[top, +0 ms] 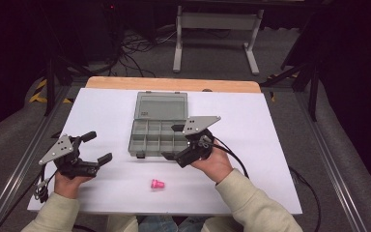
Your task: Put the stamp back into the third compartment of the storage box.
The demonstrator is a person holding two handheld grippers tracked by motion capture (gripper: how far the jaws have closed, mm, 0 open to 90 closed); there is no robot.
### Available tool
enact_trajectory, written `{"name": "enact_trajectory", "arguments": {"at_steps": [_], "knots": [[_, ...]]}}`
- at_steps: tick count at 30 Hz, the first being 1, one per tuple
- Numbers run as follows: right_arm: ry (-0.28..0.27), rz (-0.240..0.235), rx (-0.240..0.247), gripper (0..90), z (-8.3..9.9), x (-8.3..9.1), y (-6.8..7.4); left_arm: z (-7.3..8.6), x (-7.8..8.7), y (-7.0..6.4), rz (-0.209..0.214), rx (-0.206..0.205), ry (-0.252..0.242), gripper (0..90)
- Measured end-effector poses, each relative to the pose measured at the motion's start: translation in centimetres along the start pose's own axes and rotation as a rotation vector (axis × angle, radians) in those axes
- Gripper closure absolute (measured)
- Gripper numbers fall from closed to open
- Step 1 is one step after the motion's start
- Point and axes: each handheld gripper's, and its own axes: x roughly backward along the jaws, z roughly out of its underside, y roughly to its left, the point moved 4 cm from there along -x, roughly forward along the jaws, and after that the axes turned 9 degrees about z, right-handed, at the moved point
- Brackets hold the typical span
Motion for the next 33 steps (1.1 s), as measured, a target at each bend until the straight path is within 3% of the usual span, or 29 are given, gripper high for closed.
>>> {"name": "enact_trajectory", "arguments": {"at_steps": [4, 11, 15, 18, 33], "knots": [[0.003, -0.016, 0.026, 9.2, 0.2, -0.2, 0.4, 0.0, 0.1, 0.0, 0.021, 0.023, 0.011, 0.7], [0.046, -0.026, 0.056, 9.7, 0.4, -0.6, 1.3, -0.2, 0.4, -0.2, 0.028, 0.009, -0.012, 0.5], [0.097, -0.018, 0.046, 6.0, 0.7, -0.9, 1.7, -0.1, 0.3, -0.2, 0.031, 0.011, -0.005, 0.6], [0.124, -0.042, 0.046, 5.4, 0.9, -1.2, 2.1, -0.1, 0.3, -0.1, 0.03, 0.021, -0.01, 0.6], [0.248, -0.095, 0.098, 10.7, 2.2, -2.9, 4.2, -0.2, 0.4, -0.3, 0.037, -0.006, -0.001, 2.3]]}}
